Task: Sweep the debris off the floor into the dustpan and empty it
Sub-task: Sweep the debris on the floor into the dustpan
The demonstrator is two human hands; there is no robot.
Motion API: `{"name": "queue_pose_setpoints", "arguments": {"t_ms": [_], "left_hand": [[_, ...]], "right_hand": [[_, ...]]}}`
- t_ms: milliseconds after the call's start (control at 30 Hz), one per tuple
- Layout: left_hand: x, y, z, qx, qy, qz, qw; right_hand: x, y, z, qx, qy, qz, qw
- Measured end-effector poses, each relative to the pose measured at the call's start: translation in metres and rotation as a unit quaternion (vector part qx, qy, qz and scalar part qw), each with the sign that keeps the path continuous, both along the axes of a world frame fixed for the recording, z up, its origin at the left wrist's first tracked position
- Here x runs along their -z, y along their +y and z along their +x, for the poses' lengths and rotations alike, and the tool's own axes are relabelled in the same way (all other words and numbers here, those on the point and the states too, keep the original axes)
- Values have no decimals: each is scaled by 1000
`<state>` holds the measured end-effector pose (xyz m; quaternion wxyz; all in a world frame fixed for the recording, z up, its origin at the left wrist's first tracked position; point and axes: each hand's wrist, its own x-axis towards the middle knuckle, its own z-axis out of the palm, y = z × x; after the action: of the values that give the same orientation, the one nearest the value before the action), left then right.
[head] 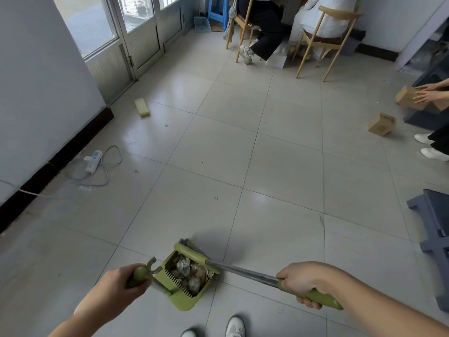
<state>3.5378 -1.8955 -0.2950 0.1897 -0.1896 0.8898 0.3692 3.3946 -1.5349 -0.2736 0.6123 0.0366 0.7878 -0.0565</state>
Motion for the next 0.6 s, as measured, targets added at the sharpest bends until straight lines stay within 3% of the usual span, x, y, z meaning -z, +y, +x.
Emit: {"name": "queue_pose_setpoints", "arguments": {"t_ms": [400, 600], "left_hand": [[-9, -3, 7, 4, -2, -6, 1000], [-12, -9, 16, -16, 3, -8, 1000]], "right_hand": [[-10, 13, -17, 154, 36, -36, 987], [20, -12, -8, 161, 91, -37, 982]]}}
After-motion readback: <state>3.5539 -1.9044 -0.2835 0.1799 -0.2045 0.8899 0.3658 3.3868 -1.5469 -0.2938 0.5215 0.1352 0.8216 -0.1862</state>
